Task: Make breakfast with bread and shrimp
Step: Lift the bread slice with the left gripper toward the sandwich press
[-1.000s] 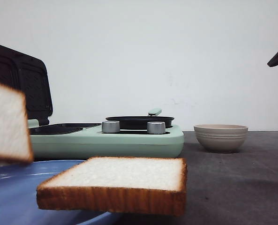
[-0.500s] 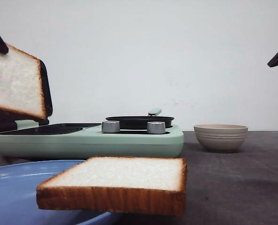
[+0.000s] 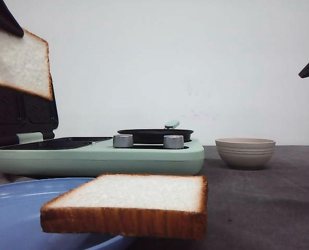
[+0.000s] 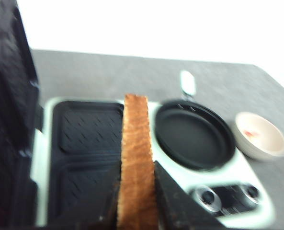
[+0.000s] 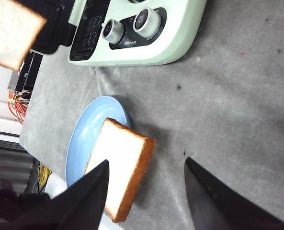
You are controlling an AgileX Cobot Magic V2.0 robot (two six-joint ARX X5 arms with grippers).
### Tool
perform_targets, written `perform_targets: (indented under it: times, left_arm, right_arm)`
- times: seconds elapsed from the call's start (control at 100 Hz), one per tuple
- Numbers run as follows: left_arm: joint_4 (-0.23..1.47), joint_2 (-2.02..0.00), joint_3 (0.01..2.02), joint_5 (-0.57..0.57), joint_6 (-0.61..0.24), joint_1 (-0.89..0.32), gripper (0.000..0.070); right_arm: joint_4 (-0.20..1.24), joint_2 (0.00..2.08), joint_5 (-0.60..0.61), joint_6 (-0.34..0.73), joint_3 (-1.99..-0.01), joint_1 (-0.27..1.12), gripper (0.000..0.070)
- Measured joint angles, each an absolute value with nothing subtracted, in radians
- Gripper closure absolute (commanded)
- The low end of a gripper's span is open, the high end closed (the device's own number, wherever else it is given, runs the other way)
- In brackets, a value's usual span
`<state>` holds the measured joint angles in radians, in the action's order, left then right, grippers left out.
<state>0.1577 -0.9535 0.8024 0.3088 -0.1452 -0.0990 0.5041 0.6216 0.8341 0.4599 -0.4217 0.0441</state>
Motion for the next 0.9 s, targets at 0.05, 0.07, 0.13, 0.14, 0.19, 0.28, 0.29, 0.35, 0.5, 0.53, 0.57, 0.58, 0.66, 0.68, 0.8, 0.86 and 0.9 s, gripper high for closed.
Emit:
perform_targets:
  times: [0.05,0.07,0.13,0.14,0.19,0.28,0.29,0.35,0.5,0.53,0.57,0.58,0.66,0.68,0.8,0.86,0.9]
  left_arm:
    - [0.145,-0.983,0.813,0.293,-0.138,-0.103,0.0697]
    - [0.142,-0.997,0.822,0.286,-0.132,-0.106,0.0697]
    - [0.133,-1.043,0.854,0.274,-0.108,-0.115,0.0697]
    - [0.132,-1.052,0.86,0.269,-0.102,-0.118,0.0697]
    - [0.129,-1.09,0.895,0.248,-0.073,-0.129,0.0697]
    - [0.127,-1.164,0.962,0.192,-0.009,-0.153,0.0697]
    - [0.126,-1.173,0.969,0.184,-0.001,-0.156,0.0697]
    - [0.125,-1.232,1.02,0.143,0.047,-0.172,0.0697]
    - [0.125,-1.387,1.147,0.046,0.159,-0.199,0.0697]
    - [0.125,-1.419,1.174,0.028,0.179,-0.203,0.0697]
    - [0.124,-1.46,1.208,0.008,0.206,-0.208,0.0697]
    - [0.124,-1.471,1.217,0.002,0.213,-0.209,0.0697]
    - [0.124,-1.551,1.28,-0.037,0.267,-0.22,0.0697]
    - [0.125,-1.57,1.295,-0.049,0.28,-0.223,0.0697]
    - [0.125,-1.675,1.377,-0.085,0.35,-0.242,0.0697]
    - [0.125,-1.719,1.409,-0.105,0.378,-0.25,0.0697]
    - [0.124,-1.744,1.427,-0.122,0.397,-0.257,0.0697]
  right_arm:
    - [0.504,0.622,0.834,0.46,-0.422,0.044,0.0394]
    - [0.504,0.622,0.834,0.46,-0.422,0.044,0.0394]
    - [0.504,0.622,0.834,0.46,-0.422,0.044,0.0394]
    - [0.504,0.622,0.834,0.46,-0.422,0.044,0.0394]
    - [0.504,0.622,0.834,0.459,-0.422,0.044,0.0394]
    - [0.504,0.622,0.834,0.46,-0.422,0.044,0.0394]
    - [0.504,0.622,0.834,0.459,-0.422,0.044,0.0394]
    - [0.504,0.622,0.834,0.46,-0.422,0.044,0.0394]
    - [0.504,0.622,0.834,0.46,-0.422,0.044,0.0394]
    - [0.504,0.622,0.834,0.46,-0.422,0.044,0.0395]
    - [0.505,0.622,0.834,0.46,-0.422,0.044,0.0394]
    - [0.505,0.622,0.834,0.46,-0.422,0.044,0.0394]
    - [0.512,0.622,0.833,0.46,-0.422,0.044,0.0394]
    - [0.514,0.622,0.832,0.459,-0.422,0.044,0.0394]
    - [0.523,0.622,0.81,0.459,-0.422,0.044,0.0394]
    - [0.528,0.622,0.809,0.458,-0.422,0.044,0.0394]
    - [0.53,0.622,0.808,0.455,-0.422,0.044,0.0394]
